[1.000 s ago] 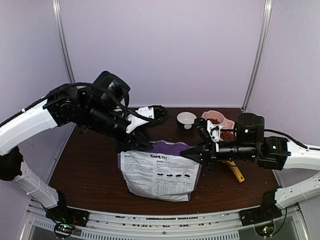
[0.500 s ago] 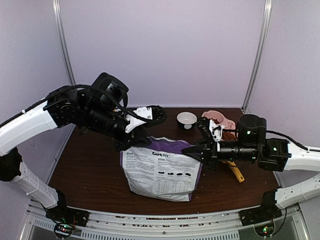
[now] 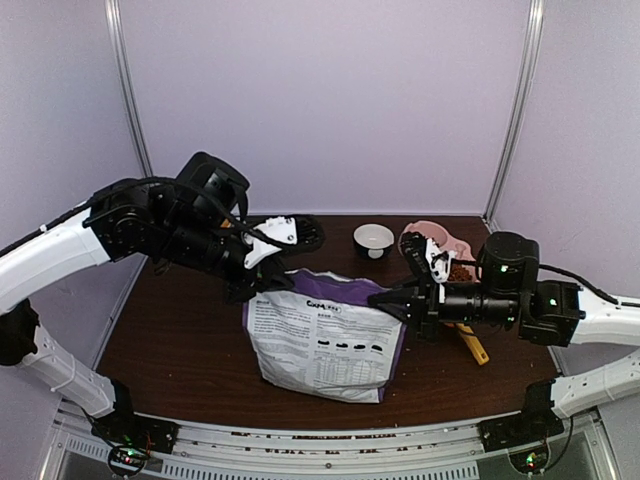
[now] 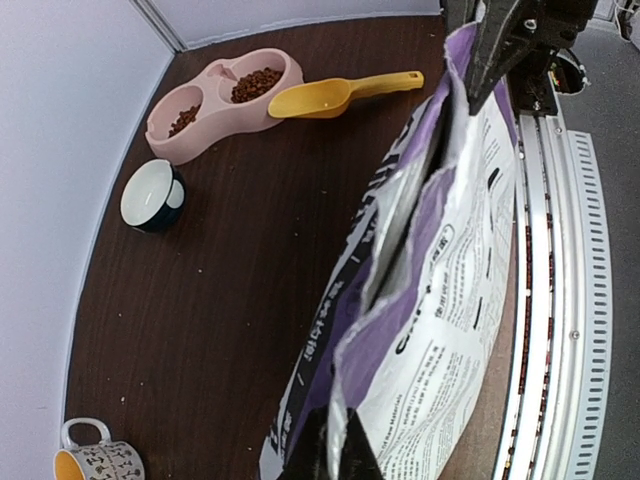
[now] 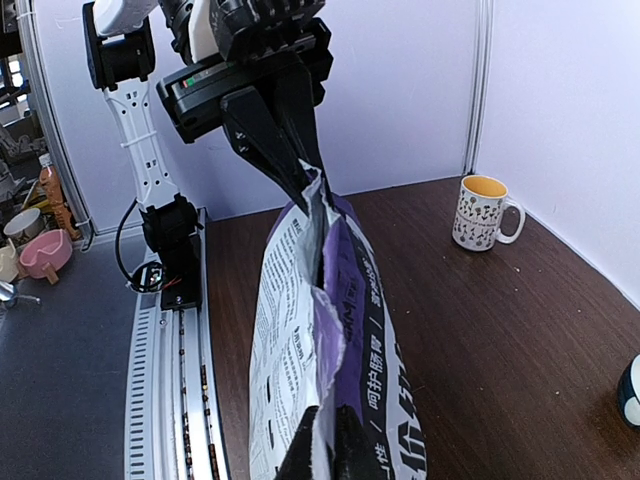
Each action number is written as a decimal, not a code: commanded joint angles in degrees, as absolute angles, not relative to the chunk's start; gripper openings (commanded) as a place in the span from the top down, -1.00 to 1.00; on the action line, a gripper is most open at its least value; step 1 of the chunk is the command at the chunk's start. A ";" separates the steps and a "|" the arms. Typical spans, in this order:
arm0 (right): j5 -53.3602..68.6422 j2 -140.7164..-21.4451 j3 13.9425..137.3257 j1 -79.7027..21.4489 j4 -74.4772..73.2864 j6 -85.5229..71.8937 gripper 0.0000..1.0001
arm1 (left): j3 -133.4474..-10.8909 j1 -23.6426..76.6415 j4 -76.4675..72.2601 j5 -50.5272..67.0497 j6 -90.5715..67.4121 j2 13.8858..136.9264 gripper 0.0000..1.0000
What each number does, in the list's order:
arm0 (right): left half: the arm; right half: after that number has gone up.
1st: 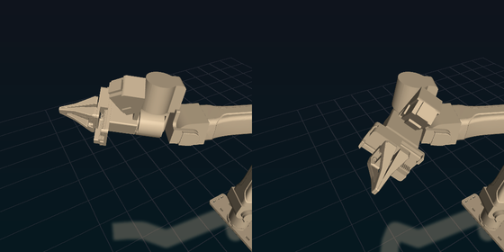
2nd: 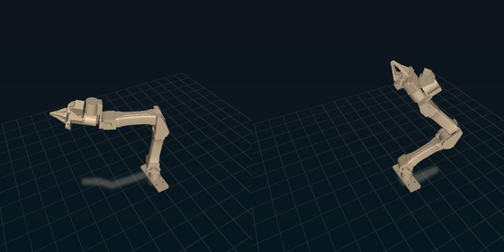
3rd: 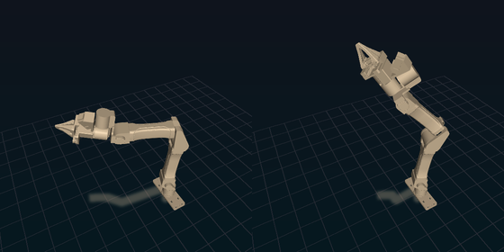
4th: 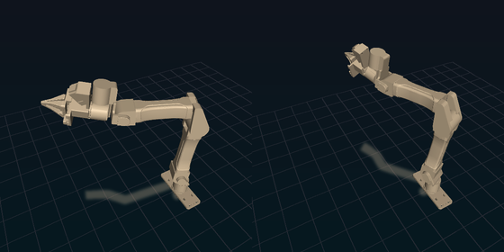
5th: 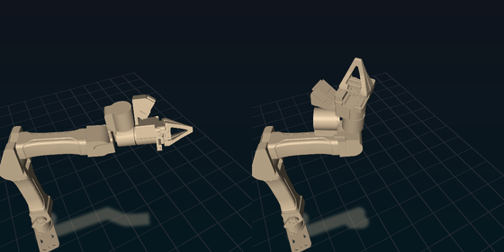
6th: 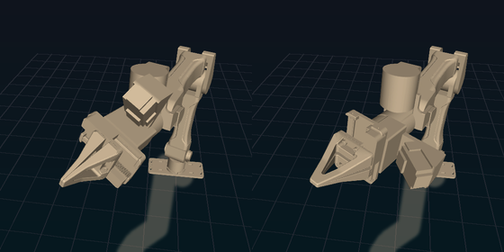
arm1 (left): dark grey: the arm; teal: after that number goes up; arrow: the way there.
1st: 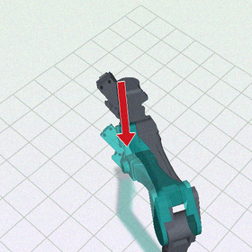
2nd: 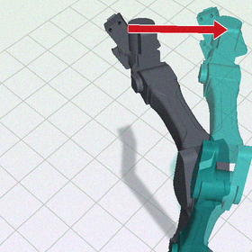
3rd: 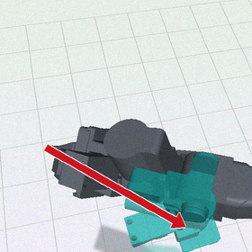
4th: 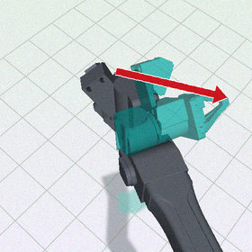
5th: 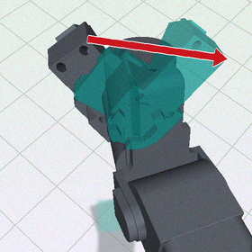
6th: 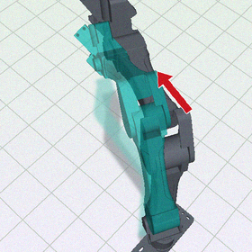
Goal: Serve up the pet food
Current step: Press the seal on the pet food bag.
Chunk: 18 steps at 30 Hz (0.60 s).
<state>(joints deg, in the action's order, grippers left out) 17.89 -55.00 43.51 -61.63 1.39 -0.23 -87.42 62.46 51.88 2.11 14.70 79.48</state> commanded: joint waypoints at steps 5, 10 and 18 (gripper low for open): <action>16.01 -52.49 43.43 -61.45 3.04 -0.87 1.00 | -85.09 59.80 51.55 -4.60 14.45 76.62 0.63; 15.75 -52.17 43.38 -61.48 2.95 -1.14 1.00 | -83.49 58.74 50.68 -4.13 14.69 75.41 1.00; 15.04 -51.59 42.97 -61.41 3.03 -1.31 1.00 | -82.49 57.38 50.45 -5.81 14.95 74.19 0.63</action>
<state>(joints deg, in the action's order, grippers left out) 16.40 -54.37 43.46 -61.63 1.13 -0.43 -83.24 60.10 49.84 -0.58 15.18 76.14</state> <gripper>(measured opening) 0.002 0.160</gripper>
